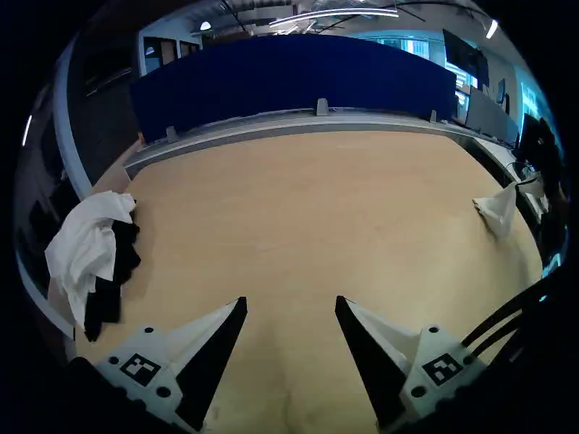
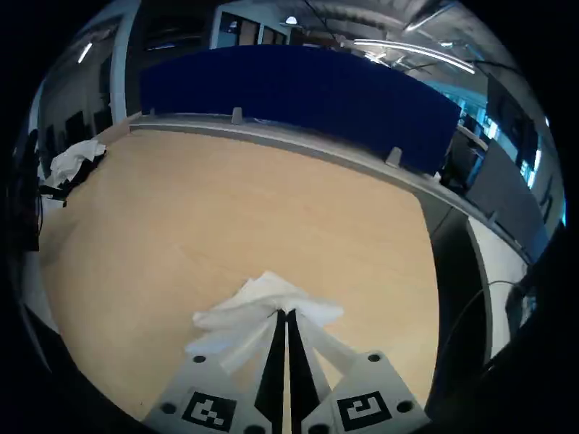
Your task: Fold towel
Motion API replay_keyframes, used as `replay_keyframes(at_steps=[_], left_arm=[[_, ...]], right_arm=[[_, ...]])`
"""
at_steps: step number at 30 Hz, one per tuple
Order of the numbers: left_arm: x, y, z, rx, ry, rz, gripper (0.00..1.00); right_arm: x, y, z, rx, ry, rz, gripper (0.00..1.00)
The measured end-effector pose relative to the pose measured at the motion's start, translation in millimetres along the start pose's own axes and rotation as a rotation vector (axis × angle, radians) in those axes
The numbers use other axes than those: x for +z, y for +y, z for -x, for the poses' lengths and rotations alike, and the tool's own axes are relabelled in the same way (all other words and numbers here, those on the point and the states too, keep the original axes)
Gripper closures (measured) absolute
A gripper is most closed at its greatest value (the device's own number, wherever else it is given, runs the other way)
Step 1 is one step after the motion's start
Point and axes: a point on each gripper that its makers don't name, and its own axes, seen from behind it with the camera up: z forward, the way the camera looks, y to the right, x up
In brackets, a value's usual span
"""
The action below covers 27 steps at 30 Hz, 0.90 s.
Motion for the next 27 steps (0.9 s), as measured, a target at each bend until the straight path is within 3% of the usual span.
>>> replay_keyframes(at_steps=[19, 27], left_arm=[[-2.6, 3.0, -0.8, 0.014, 0.002, -0.002, 0.1], [-4.9, 2.1, 1.1, 0.022, 0.003, -0.004, 0.1]], right_arm=[[-3.0, 14.6, 100.9, 0.178, -0.151, 0.073, 0.98], [-2.7, 16.7, 133.4, 0.226, -0.221, 0.104, 0.97]])
